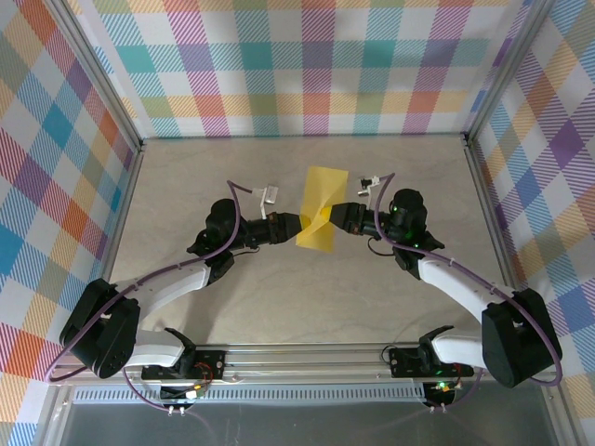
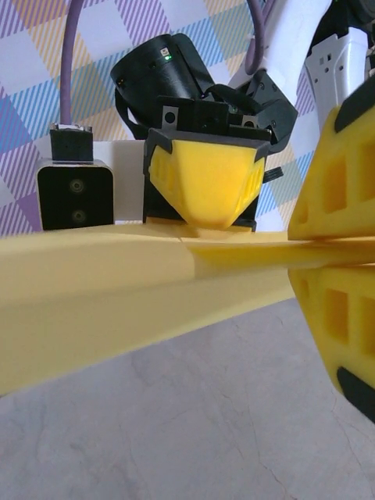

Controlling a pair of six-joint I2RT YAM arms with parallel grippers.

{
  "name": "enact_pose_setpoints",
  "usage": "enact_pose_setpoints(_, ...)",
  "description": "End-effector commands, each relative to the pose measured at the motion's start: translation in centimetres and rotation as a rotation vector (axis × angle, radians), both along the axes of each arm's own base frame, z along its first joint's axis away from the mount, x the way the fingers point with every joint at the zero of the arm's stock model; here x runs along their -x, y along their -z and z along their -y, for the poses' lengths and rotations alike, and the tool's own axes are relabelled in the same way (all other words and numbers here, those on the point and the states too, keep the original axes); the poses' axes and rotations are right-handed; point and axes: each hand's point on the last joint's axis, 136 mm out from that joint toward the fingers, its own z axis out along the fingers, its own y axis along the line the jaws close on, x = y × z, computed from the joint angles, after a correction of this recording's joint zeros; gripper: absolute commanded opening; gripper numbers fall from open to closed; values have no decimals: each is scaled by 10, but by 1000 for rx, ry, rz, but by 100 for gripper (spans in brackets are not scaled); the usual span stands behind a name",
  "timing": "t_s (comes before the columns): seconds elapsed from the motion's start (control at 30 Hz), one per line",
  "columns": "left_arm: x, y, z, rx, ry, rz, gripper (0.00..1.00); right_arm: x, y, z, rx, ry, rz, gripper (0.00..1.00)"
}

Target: Fold a paper plane with a square sheet of paper (fold left side to right side)

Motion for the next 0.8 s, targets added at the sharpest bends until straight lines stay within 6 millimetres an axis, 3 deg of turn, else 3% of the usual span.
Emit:
enact_pose_setpoints(0.0,-2,-4,-1,-22,-15,31,13,4,-5,5,35,24,52,32)
enact_pose_setpoints(0.13,-3,8,-6,-88,-44,18,8,3,5,18,143,100,44,40)
enact_pose_setpoints(0.3,-7,43,-19,-293,-98,-23,0,0,34,52,404,244,-15,45)
enact_pose_setpoints(0.47,-11,94,-48,-664,-159,-67,0,6,64,94,671,365,-102,53)
enact_pose_setpoints(0.53,-10,109,-62,-824,-181,-65,0,7,72,105,740,387,-105,62)
enact_pose_setpoints(0.77,-23,122,-127,-1390,-378,15,0,9,90,137,909,474,-122,89)
